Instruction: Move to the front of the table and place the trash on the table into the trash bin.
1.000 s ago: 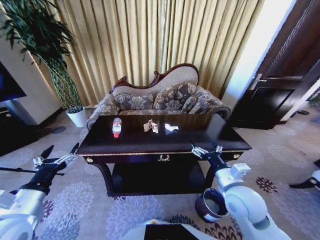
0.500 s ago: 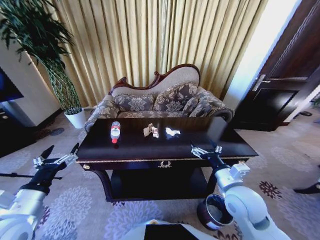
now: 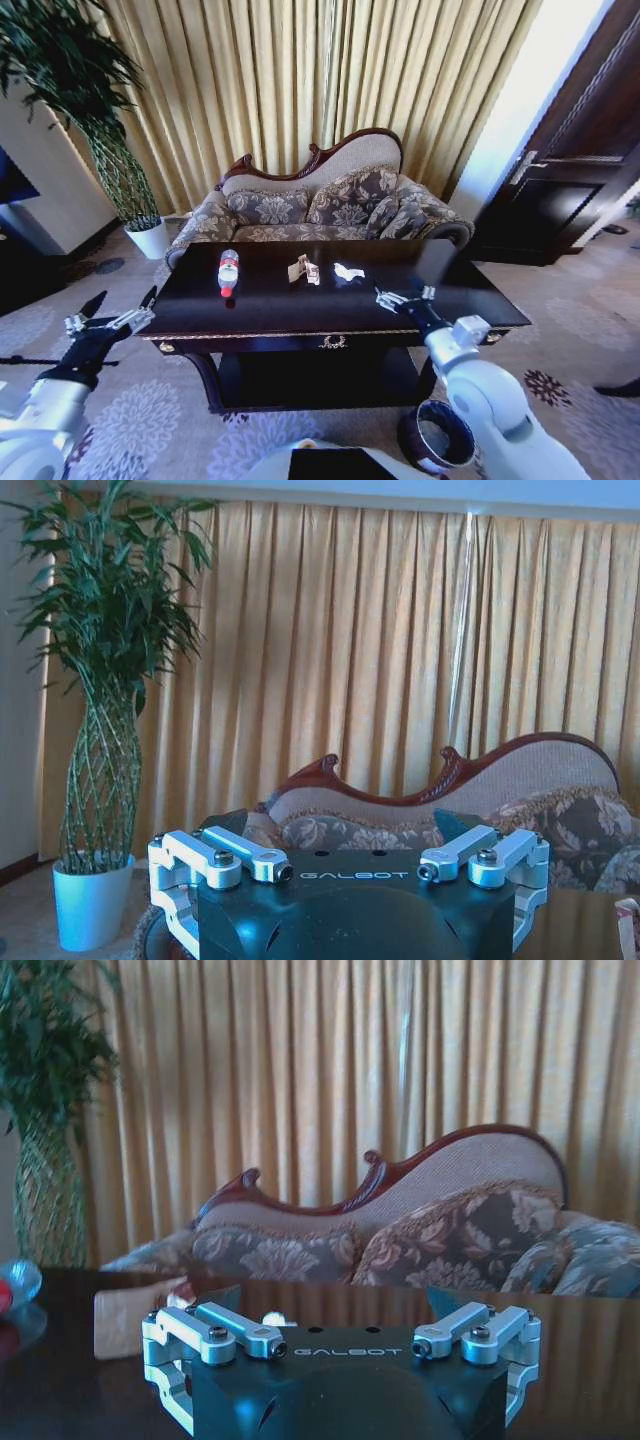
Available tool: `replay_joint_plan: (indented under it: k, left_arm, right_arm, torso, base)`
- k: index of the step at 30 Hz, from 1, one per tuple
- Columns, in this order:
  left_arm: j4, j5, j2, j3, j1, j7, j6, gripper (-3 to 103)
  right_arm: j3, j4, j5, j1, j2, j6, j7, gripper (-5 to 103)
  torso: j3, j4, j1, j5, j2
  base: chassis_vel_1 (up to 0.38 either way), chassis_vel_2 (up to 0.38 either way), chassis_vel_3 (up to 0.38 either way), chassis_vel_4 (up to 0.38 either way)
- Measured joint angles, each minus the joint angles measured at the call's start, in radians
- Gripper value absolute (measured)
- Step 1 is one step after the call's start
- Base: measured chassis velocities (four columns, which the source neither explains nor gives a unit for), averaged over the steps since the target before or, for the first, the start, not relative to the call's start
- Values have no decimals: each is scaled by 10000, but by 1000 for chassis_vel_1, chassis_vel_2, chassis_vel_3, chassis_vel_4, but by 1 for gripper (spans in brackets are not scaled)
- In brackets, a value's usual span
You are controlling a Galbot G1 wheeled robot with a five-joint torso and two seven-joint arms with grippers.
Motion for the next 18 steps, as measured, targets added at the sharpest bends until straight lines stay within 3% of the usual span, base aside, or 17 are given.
replay_joint_plan:
  k: [5,9,18]
  left_arm:
    - [0,10,-128,-29,106,20,-72,100]
    - [1,84,-233,-51,120,-52,-69,100]
    - [0,169,-492,-41,162,-82,-40,100]
  right_arm:
    - [-622,-615,168,563,-341,-48,21,100]
    - [-1736,-1520,545,1768,-386,-479,709,100]
    - [-3028,-2677,1180,3731,-156,-983,1663,100]
  torso:
    - [1,-1,1,-1,-1]
    - [1,0,1,-2,-1]
    - [2,-1,2,-2,-2]
  base:
    - [0,0,0,0]
    - [0,0,0,0]
    - [0,0,0,0]
